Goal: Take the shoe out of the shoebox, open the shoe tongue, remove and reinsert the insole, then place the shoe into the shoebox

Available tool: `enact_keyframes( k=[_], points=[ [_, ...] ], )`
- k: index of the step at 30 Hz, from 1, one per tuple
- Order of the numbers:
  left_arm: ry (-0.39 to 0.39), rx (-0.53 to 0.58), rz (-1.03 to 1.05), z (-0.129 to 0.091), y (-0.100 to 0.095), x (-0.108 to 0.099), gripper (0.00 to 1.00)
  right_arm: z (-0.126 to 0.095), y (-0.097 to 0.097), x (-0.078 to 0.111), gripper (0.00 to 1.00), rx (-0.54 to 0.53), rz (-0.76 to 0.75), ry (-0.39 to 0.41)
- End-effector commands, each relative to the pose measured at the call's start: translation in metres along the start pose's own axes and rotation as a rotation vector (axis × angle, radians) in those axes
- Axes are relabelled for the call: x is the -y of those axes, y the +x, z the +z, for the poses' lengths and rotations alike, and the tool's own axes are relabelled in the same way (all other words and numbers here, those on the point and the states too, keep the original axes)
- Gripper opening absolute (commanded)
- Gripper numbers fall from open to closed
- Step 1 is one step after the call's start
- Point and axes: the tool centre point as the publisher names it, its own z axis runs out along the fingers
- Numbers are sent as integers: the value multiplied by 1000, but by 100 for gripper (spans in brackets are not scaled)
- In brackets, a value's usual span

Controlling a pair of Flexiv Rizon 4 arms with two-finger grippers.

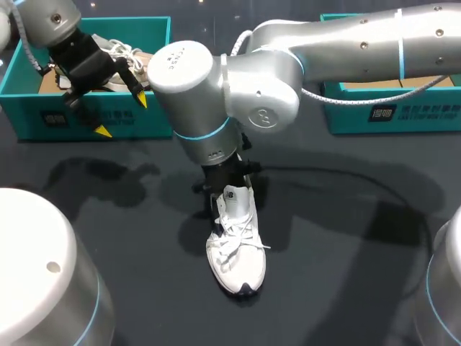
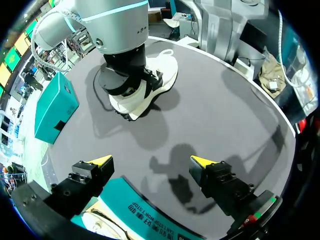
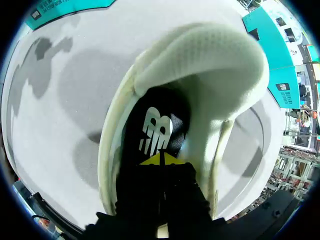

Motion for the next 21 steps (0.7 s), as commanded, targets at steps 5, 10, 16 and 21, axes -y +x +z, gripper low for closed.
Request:
enact_keyframes(
  k=[5, 10, 16, 21],
  points=[
    [-2, -2, 1, 0, 0, 0, 100, -19, -3, -17, 0, -103, -20, 22],
    [-2, -2, 1, 0, 0, 0, 100, -28, -2, -18, 0, -120, -18, 53],
    [-2, -2, 1, 0, 0, 0, 100, -31, 2, -7, 7, -138, -14, 70],
    [-2, -2, 1, 0, 0, 0, 100, -37, 6, 2, 18, -143, -1, 75]
  ],
)
